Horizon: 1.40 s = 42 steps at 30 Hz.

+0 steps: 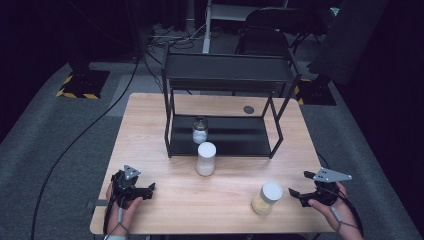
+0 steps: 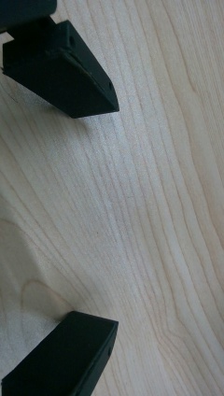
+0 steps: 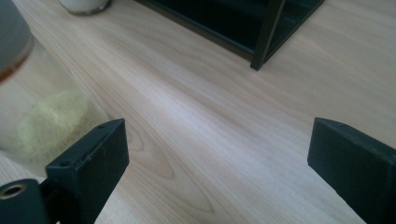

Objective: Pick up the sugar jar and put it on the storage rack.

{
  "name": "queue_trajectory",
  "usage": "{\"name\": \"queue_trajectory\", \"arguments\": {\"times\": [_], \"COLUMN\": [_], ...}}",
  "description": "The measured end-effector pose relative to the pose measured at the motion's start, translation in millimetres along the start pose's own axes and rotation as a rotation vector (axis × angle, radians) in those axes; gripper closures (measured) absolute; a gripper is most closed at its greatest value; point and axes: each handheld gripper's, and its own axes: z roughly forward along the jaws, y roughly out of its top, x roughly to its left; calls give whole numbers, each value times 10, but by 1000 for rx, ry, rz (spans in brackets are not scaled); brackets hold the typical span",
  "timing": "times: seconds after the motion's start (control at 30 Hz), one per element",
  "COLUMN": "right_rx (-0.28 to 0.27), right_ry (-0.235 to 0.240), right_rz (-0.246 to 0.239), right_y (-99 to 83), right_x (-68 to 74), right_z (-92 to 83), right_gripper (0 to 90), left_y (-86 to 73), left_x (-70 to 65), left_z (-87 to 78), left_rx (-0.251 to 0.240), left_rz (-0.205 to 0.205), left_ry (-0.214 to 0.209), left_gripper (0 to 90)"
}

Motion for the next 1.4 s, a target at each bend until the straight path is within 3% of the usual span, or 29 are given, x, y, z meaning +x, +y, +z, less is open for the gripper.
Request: {"name": "queue_trajectory", "arguments": {"times": [0.57, 1.4], "right_rx": [-54, -67], "right_ry": [33, 100], "right_rz": [-59, -180], "right_y": [430, 1072], "right_x": [-25, 59], "right_z": [-195, -73], "right_gripper": [58, 60], "left_y": [-4, -3], "left_x": [-6, -4], "left_z": [0, -1], "left_rx": [-1, -1], "left_rz": [-3, -4], "left_ry": [2, 1], "left_gripper": [5, 5]}}
